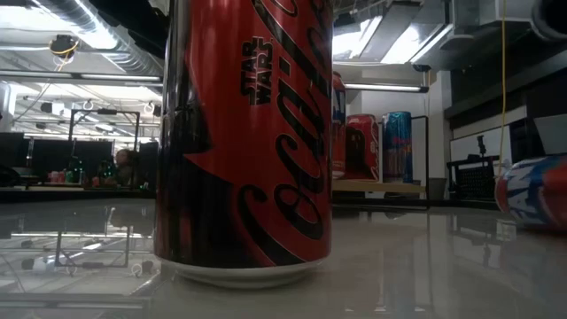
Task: Place canned beverage on shelf
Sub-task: Put the red black soda can on the shelf
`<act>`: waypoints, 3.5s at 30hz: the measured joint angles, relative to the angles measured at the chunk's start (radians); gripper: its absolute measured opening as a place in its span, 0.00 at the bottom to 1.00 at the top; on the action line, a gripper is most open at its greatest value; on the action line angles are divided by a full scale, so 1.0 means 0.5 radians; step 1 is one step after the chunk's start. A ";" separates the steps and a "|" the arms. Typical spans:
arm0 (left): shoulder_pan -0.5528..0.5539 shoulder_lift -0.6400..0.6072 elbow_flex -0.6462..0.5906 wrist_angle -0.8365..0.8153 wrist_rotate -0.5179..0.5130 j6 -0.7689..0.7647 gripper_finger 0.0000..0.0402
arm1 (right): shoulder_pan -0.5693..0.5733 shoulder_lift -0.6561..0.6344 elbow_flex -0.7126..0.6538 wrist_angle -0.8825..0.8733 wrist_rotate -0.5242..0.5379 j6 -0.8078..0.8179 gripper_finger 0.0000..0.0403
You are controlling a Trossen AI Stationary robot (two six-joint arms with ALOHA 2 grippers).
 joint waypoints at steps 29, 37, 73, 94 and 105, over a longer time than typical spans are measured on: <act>0.001 0.000 0.000 0.000 0.000 0.000 0.94 | -0.027 0.011 -0.177 0.206 0.027 0.029 0.93; 0.000 0.000 0.000 0.002 0.000 0.000 0.94 | -0.025 0.010 -0.178 0.199 0.154 0.008 0.72; 0.008 0.097 0.000 1.643 0.349 0.326 0.94 | -0.068 -0.605 -0.166 -0.140 2.488 -0.954 0.74; 0.148 0.820 0.001 2.809 0.663 0.428 0.94 | -0.132 -0.604 0.065 0.007 2.748 -1.598 0.74; 0.173 0.920 0.002 2.945 0.719 0.401 0.94 | -0.325 -0.603 0.074 0.770 2.429 -2.726 0.74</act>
